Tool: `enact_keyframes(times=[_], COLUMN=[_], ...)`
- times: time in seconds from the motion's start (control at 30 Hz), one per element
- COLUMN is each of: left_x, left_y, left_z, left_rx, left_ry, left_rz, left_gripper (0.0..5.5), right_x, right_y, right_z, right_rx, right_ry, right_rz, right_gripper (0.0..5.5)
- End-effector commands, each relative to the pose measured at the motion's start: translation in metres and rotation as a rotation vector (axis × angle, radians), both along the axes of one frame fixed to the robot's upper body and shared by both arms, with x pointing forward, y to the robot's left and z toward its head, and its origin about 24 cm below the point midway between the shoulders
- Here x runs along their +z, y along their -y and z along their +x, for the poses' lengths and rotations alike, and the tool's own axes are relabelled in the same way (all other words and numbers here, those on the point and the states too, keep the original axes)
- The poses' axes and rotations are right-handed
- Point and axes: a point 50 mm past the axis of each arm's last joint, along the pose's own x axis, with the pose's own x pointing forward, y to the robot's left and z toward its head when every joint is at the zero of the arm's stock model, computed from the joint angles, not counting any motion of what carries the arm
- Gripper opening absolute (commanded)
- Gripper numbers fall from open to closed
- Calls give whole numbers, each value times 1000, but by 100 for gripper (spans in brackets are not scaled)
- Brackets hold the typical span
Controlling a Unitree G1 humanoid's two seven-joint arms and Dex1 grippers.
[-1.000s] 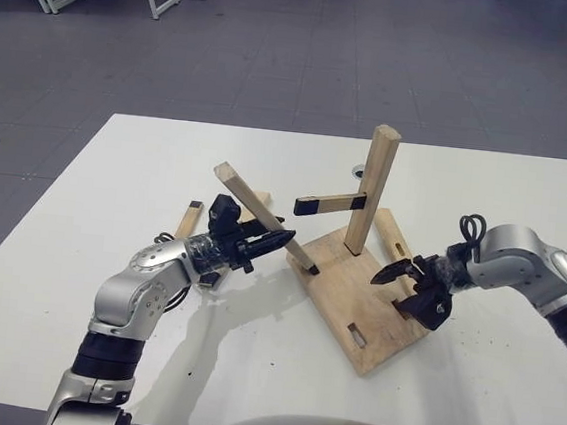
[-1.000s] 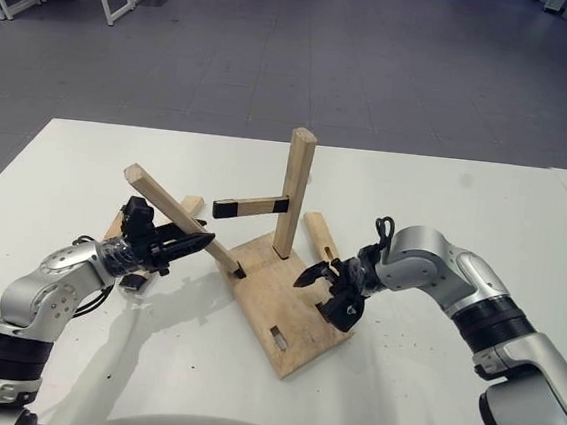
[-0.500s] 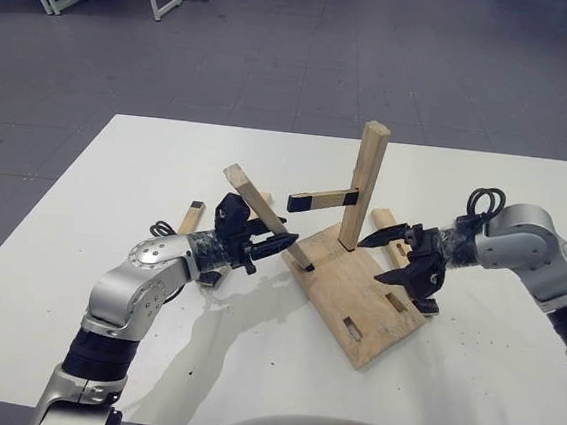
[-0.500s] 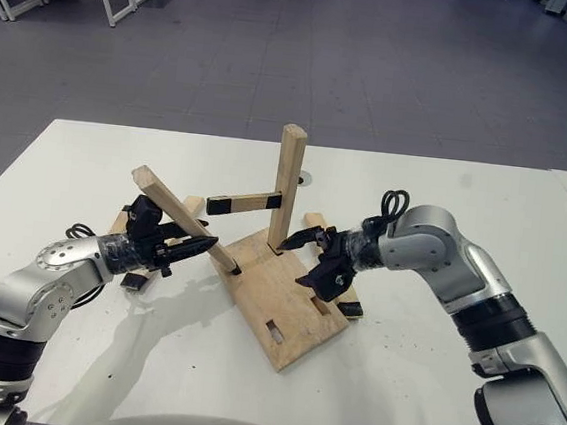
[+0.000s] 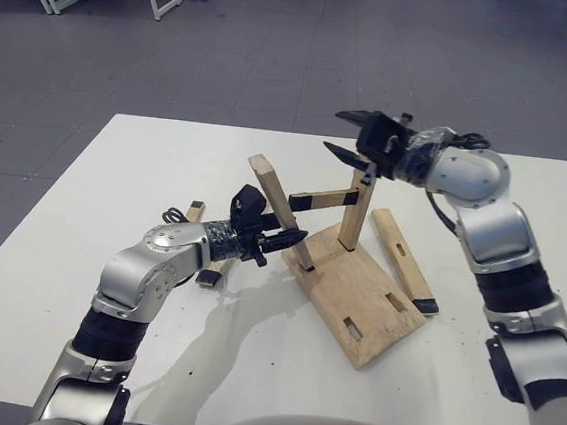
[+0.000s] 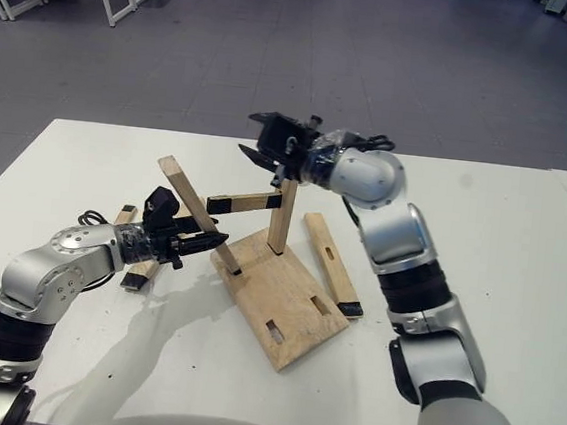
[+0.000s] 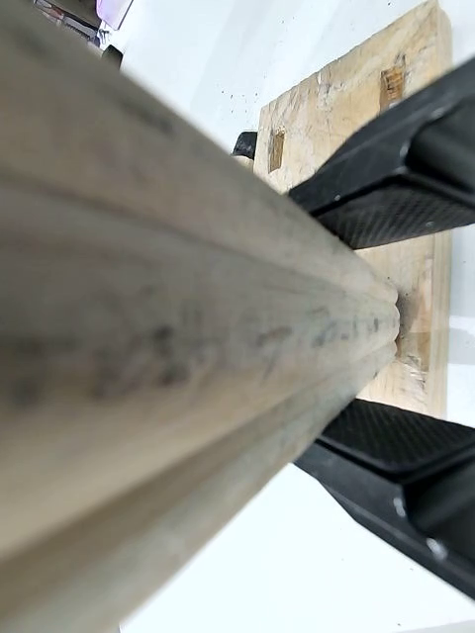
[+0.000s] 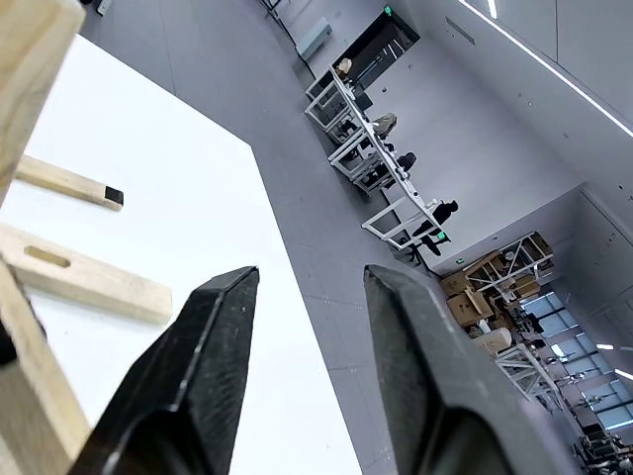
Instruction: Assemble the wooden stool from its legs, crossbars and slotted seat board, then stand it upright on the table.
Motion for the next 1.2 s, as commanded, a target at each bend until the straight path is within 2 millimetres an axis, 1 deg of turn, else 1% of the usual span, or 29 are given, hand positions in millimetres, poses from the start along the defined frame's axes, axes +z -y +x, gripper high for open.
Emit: enact_keyframes(times=[0.03, 0.13, 0.23, 0.27, 0.33, 0.4, 0.53, 0.6, 0.63, 0.7, 0.73, 0.77, 0.8, 0.83, 0.87, 0.9, 0.93, 0.97, 1.0, 1.03, 1.1, 1.13, 1.2], left_x=[-41, -40, -34, -33, -31, -30, -27, -27, -28, -30, -31, -31, -32, -33, -33, -33, -33, -33, -32, -32, -33, -34, -33], left_y=[-14, -14, -9, -8, -6, -7, -12, -9, -5, 2, 6, 9, 11, 11, 11, 11, 12, 13, 15, 17, 22, 25, 28], left_z=[-11, -13, -12, -13, -15, -16, -16, -17, -17, -16, -17, -17, -18, -18, -18, -18, -16, -15, -14, -13, -11, -10, -8], left_rx=[107, 121, 140, 145, 155, 168, 219, 212, 201, 185, 178, 178, 178, 181, 184, 191, 190, 194, 196, 196, 182, 174, 166], left_ry=[-200, -170, -88, -73, -47, -20, 37, 50, 50, 44, 39, 34, 29, 25, 22, 21, 22, 22, 23, 22, 16, 14, 15], left_rz=[117, 106, 61, 42, 20, 18, -2, 5, 8, 11, 5, 1, -2, -2, 0, 2, 2, 1, -1, -3, -6, -9, -15], left_gripper=[204, 204, 204, 204, 204, 204, 204, 204, 204, 204, 204, 204, 204, 204, 204, 204, 204, 204, 204, 204, 204, 204, 204], right_x=[-2, -35, -62, -71, -87, -98, -108, -98, -83, -30, 0, 25, 44, 56, 62, 61, 55, 41, 20, -9, -55, -75, -96], right_y=[-20, -18, -6, 0, 9, 15, 20, 15, 9, -1, -4, -6, -8, -11, -13, -17, -19, -21, -21, -16, -3, 8, 29], right_z=[-2, -5, -6, -6, -6, -9, -13, -14, -12, -8, -6, -5, -4, -3, -2, -2, -2, 0, 0, 0, -6, -11, -15], right_rx=[44, 84, 87, 80, 76, 80, 98, 98, 94, 69, 52, 40, 39, 42, 47, 71, 87, 99, 114, 118, 119, 116, 75], right_ry=[17, -100, -228, -273, -331, -351, -349, -310, -263, -102, -14, 62, 112, 144, 157, 145, 115, 56, -27, -153, -338, -442, -588], right_rz=[-78, -232, -334, -372, -437, -482, -530, -437, -332, -78, 36, 115, 161, 185, 197, 176, 145, 104, 52, -8, -118, -193, -287], right_gripper=[134, 86, 22, 12, 10, 10, 10, 10, 10, 10, 10, 10, 10, 10, 10, 10, 10, 10, 10, 10, 10, 10, 10])
